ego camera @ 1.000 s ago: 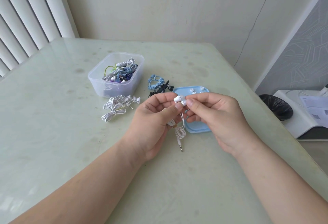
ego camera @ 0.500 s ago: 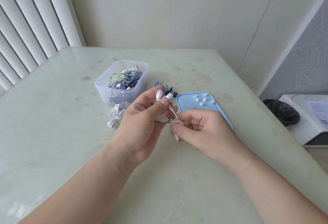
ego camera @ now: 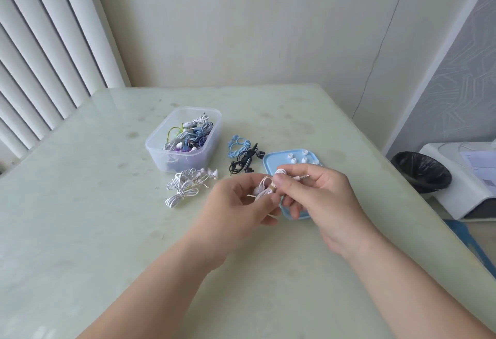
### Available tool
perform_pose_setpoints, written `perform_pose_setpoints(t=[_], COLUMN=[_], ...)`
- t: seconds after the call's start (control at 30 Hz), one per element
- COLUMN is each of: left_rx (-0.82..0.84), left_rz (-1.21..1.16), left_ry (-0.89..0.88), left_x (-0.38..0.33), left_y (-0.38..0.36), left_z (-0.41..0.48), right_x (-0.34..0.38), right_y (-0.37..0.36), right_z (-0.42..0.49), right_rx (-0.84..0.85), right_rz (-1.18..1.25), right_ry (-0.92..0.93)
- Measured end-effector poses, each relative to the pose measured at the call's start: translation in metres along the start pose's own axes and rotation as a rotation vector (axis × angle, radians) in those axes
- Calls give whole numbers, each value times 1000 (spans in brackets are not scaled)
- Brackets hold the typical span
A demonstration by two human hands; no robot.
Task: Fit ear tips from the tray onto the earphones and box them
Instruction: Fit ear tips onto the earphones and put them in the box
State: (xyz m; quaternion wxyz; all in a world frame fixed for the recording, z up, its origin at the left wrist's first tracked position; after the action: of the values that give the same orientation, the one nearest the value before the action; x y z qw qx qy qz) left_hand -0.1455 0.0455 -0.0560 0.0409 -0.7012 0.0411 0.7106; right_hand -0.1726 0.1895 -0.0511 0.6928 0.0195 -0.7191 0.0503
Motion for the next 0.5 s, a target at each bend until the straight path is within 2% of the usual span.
perform_pose_setpoints(t=[0.13,0.3,0.5], left_rx=[-141,-217,-437], left_rz=[10,192,584], left_ry=[20,11,-10], left_x=[0,-25,-66], left_y=[11,62,162], left_z=[-2,1,44], right_x=[6,10,37], right_y=[6,5,-54], right_z=[-3,-7,20], right_rx=[-37,-100,83], right_rz=[157,11,-62], right_ry=[11,22,-3])
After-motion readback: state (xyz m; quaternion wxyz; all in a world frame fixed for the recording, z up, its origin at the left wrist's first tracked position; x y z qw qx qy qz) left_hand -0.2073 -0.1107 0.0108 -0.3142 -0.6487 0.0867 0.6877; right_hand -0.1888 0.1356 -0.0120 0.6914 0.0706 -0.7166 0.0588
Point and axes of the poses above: each hand's wrist, its own z-axis towards the middle knuckle, its own y-axis out of the back of the hand, x = y × z, the point moved 10 cm from there along z, towards the middle knuckle, and after that the axes turned 1 degree about -z, right-handed, at the moved point
